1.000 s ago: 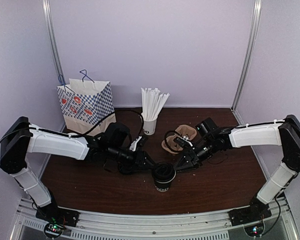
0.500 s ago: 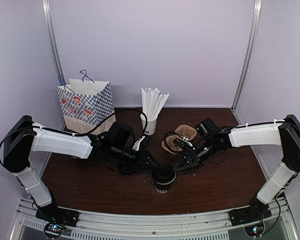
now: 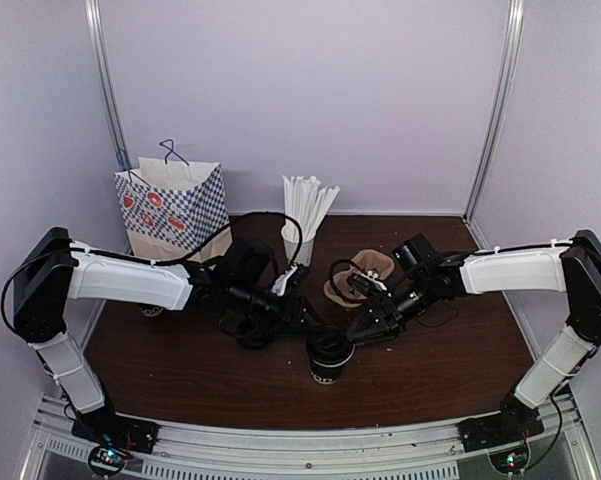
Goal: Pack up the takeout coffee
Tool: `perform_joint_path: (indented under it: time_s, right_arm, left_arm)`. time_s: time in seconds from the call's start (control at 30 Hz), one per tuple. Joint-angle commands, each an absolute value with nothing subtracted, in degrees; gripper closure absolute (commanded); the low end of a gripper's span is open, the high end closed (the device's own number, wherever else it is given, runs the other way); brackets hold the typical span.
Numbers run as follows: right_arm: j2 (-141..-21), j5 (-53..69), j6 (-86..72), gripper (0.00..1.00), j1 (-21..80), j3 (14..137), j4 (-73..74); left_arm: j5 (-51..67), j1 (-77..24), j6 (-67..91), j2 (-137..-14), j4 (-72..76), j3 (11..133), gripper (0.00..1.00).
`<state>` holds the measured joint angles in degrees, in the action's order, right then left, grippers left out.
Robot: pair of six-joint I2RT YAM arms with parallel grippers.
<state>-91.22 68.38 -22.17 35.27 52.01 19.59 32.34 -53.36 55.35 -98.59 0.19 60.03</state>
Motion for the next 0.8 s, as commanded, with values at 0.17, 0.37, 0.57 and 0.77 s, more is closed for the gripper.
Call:
perform_joint_path:
  time_s: [0.17,0.37,0.57,0.77]
  right_arm:
    - [-88.6,65.3,-18.2,0.52,35.1,52.7,24.0]
    - [-86.7,64.3,-16.0,0.58,35.0,53.1,28.0]
    - [-87.5,65.5,-17.2,0.62,35.2,52.2,27.0]
    - [-88.7,66.8,-19.2,0.65,36.2,51.9,24.1]
  left_arm:
    - [29.9,-53.6,49.4,-95.7,-5.7,63.5,0.53]
    - [28.4,-54.7,44.6,-93.1,-15.2,65.5,0.50]
    - [29.0,-56.5,46.0,-93.8,-16.3,64.4,0.58]
    - [28.2,-56.7,46.8,-94.7,-16.1,64.3,0.64]
